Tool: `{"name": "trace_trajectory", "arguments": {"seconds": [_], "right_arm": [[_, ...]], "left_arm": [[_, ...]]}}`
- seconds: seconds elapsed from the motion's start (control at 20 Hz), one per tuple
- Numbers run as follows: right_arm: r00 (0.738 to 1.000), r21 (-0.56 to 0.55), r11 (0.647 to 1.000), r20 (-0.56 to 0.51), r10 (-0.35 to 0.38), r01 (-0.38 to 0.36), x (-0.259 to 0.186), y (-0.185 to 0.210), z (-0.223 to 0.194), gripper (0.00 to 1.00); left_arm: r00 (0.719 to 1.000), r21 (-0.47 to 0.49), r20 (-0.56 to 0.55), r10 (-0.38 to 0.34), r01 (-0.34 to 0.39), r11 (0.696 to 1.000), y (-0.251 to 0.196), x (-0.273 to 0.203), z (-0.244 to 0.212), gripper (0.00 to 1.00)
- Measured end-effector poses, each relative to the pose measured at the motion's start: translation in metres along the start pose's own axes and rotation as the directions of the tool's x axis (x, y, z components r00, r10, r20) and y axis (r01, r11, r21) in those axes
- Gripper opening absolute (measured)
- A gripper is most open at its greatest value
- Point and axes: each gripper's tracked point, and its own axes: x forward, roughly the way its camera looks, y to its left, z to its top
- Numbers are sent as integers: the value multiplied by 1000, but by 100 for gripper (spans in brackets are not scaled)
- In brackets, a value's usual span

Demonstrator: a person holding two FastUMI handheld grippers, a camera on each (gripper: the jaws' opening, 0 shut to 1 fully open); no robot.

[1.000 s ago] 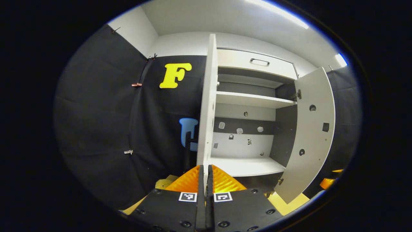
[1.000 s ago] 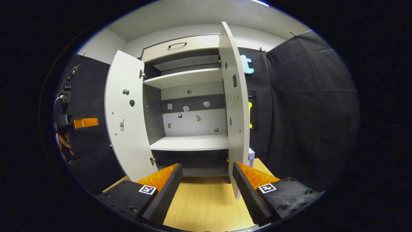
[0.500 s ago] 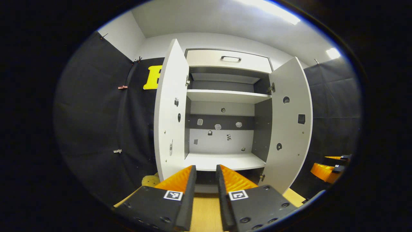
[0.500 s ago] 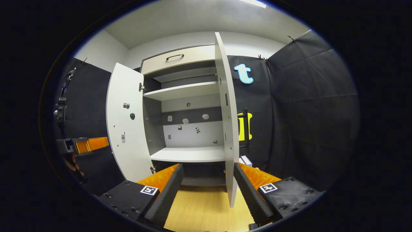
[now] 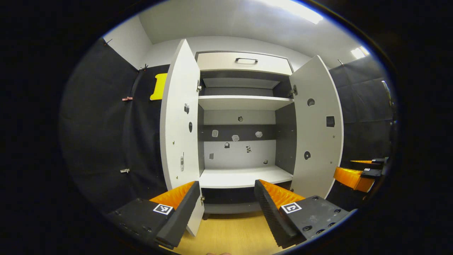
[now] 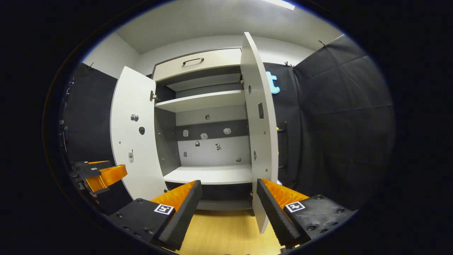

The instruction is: Open the right door of the double-door shoe cabinet with the right hand, and open the left door with the left hand.

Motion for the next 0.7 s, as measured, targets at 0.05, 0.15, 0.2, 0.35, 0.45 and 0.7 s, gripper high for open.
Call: {"name": "trace_trajectory", "arguments": {"seconds": [0.05, 0.15, 0.2, 0.35, 0.45, 0.7], "right_arm": [[1000, -8, 1000, -4, -8, 8, 2, 2, -5, 98], [1000, -26, 999, -1, -30, 30, 10, 1, -10, 98], [999, -34, 999, -1, -39, 39, 16, 3, -12, 98], [998, -53, 997, 5, -61, 61, 25, 7, -13, 98], [997, -52, 996, 20, -74, 75, 26, 10, -10, 98], [996, -42, 996, 38, -76, 77, 32, 12, -13, 98]], "left_arm": [[1000, -11, -5, -2, 2, 1000, 3, 1, -4, 95], [1000, -16, 0, -7, 7, 1000, 11, 4, -8, 95], [1000, -4, 3, -18, 18, 1000, 15, 7, -10, 95], [998, 47, -9, -61, 61, 997, 20, 18, -16, 95], [996, 39, 1, -87, 87, 995, 16, 25, -14, 95], [995, 6, 14, -97, 96, 995, 3, 30, -18, 95]]}}
